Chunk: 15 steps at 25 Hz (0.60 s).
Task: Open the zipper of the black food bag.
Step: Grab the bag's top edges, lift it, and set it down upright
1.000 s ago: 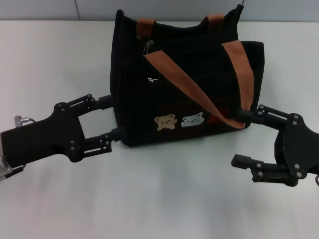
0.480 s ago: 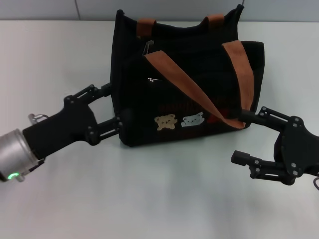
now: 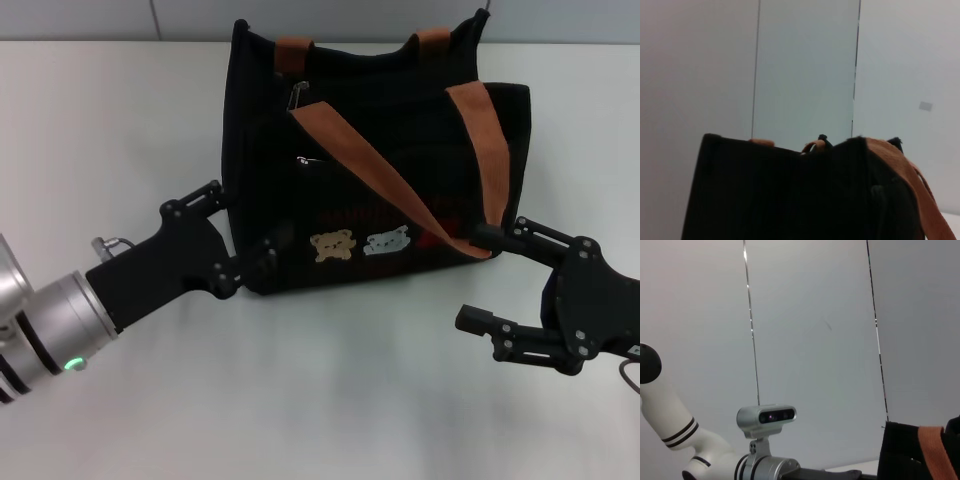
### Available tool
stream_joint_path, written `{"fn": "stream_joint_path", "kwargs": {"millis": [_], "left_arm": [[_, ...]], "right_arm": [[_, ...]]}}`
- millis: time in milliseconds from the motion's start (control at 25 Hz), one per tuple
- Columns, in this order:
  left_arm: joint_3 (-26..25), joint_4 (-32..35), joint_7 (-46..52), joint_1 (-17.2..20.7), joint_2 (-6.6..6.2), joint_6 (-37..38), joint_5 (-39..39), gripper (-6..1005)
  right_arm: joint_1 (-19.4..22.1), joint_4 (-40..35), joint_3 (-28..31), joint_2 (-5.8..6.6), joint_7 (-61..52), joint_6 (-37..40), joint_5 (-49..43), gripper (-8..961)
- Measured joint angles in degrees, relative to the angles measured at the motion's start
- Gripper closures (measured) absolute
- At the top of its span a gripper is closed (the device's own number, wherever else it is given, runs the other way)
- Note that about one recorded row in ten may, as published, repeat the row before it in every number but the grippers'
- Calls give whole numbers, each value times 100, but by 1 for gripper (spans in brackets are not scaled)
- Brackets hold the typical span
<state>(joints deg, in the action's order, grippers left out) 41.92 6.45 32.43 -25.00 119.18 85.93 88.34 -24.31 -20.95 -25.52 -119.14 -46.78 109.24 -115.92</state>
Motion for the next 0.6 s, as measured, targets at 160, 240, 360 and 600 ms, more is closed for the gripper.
{"fn": "stream_joint_path", "kwargs": {"millis": [160, 240, 360, 600], "left_arm": [[0, -186, -395, -39, 0, 17, -49, 404], [0, -279, -581, -64, 0, 18, -58, 441], [-1, -360, -722, -95, 1, -11, -59, 497], [-54, -371, -751, -101, 1, -42, -58, 631]], "right_arm": [[-4, 47, -2, -2, 50, -10, 0, 128], [-8, 92, -3, -3, 74, -19, 0, 128], [-12, 128, 0, -4, 102, -60, 0, 128], [-9, 152, 6, -4, 107, -119, 0, 127]]}}
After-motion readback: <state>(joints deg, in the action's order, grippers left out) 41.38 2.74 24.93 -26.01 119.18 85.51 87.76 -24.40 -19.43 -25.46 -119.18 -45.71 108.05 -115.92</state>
